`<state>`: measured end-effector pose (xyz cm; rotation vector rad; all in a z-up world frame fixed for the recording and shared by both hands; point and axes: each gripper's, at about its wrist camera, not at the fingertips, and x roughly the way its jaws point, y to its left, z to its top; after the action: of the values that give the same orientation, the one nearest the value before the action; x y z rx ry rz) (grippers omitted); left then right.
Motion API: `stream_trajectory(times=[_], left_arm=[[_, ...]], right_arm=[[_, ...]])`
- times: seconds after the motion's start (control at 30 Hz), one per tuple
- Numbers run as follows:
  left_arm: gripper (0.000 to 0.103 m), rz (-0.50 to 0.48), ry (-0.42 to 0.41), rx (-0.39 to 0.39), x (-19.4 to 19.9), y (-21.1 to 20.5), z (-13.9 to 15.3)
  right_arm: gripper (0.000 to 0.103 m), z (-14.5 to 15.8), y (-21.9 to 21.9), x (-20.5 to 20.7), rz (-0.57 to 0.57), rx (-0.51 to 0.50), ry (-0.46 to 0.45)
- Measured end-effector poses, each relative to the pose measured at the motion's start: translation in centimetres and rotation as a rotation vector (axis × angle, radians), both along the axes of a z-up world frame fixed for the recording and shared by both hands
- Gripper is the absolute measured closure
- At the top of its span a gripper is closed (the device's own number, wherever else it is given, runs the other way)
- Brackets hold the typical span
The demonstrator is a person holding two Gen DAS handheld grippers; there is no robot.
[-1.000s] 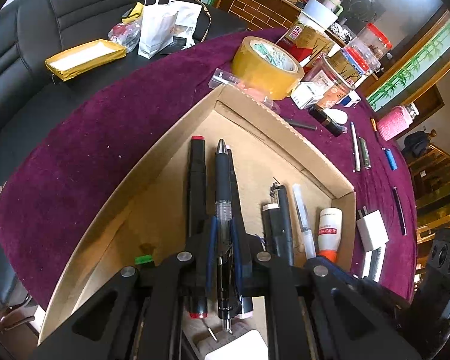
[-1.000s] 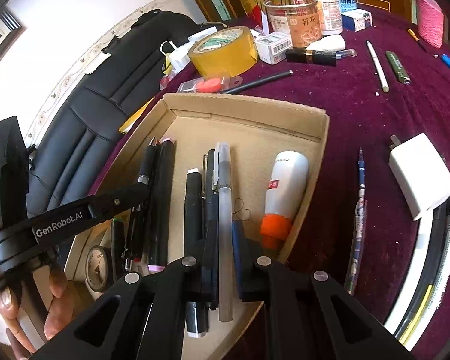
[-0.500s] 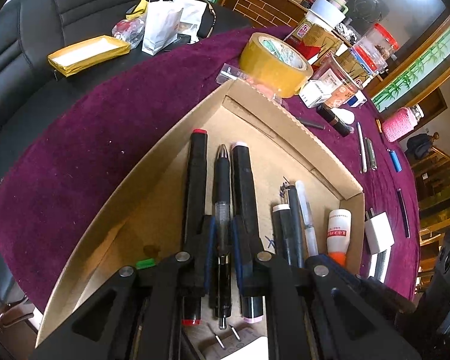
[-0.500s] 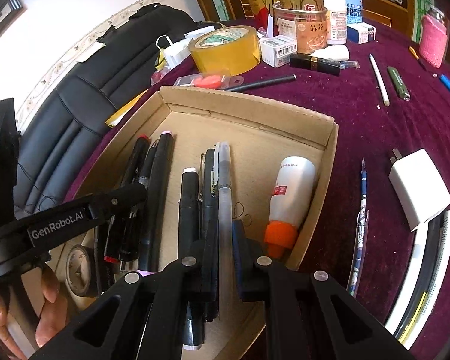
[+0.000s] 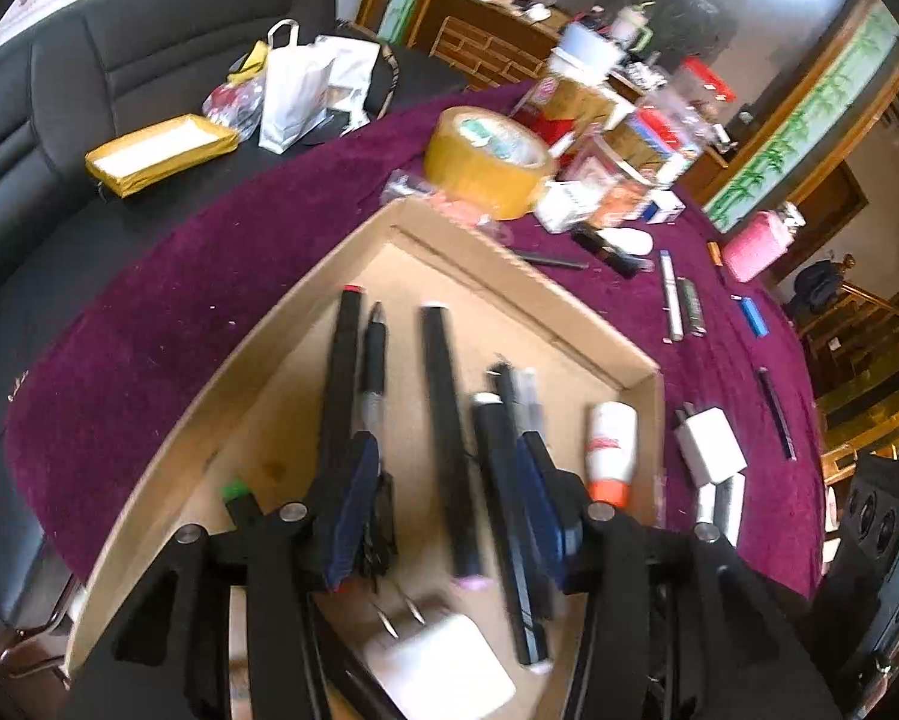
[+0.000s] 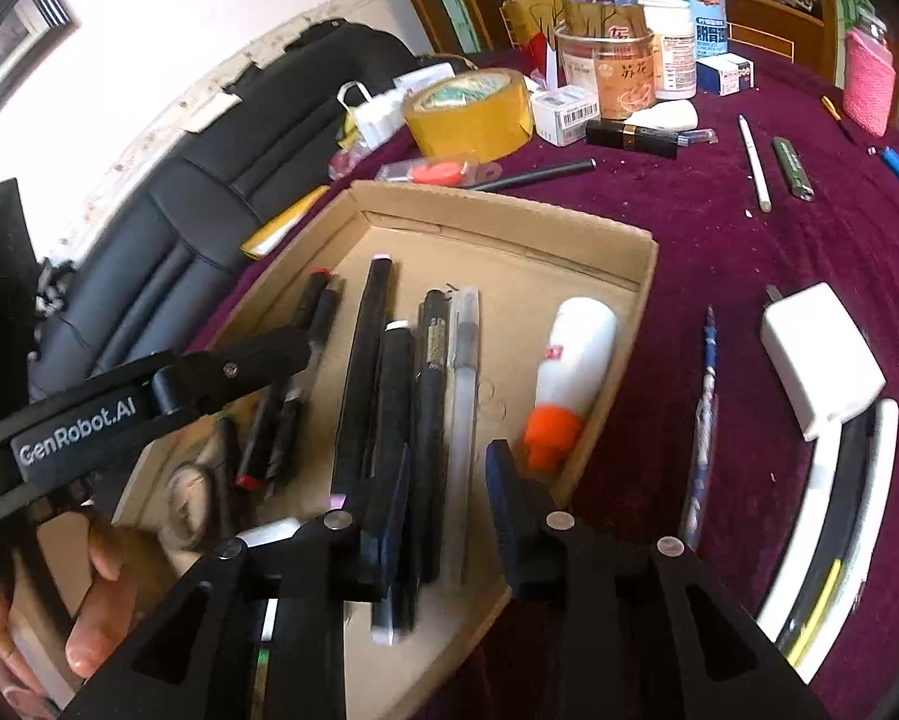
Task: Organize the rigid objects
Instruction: 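Move both tools back to the pens, right tool toward the white marker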
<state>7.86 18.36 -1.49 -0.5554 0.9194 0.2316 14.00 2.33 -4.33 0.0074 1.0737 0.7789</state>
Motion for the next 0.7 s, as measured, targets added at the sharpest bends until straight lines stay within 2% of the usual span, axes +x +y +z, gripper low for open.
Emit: stream_trajectory(times=[0.2,0.37,0.53,0.7], left_arm=[[0.054,-0.097,-0.077,0.009,-1.5,-5.5,2.6],[0.048,-0.219,-0.107,0.039,-1.5,-11.3,3.8],[0.048,-0.307,-0.075,0.066,-1.4,-16.3,2.9],[0.048,-0.346,-0.035,0.073,-1.5,-18.5,1.4]], right_arm=[[0.074,2.2,-6.4,-2.4,-0.011,0.141,-0.022],[0.074,2.9,-12.6,-2.7,-0.112,0.179,-0.04],[0.075,1.6,-18.3,-2.4,-0.233,0.182,-0.012],[0.075,-0.2,-20.5,-2.3,-0.277,0.159,0.024]])
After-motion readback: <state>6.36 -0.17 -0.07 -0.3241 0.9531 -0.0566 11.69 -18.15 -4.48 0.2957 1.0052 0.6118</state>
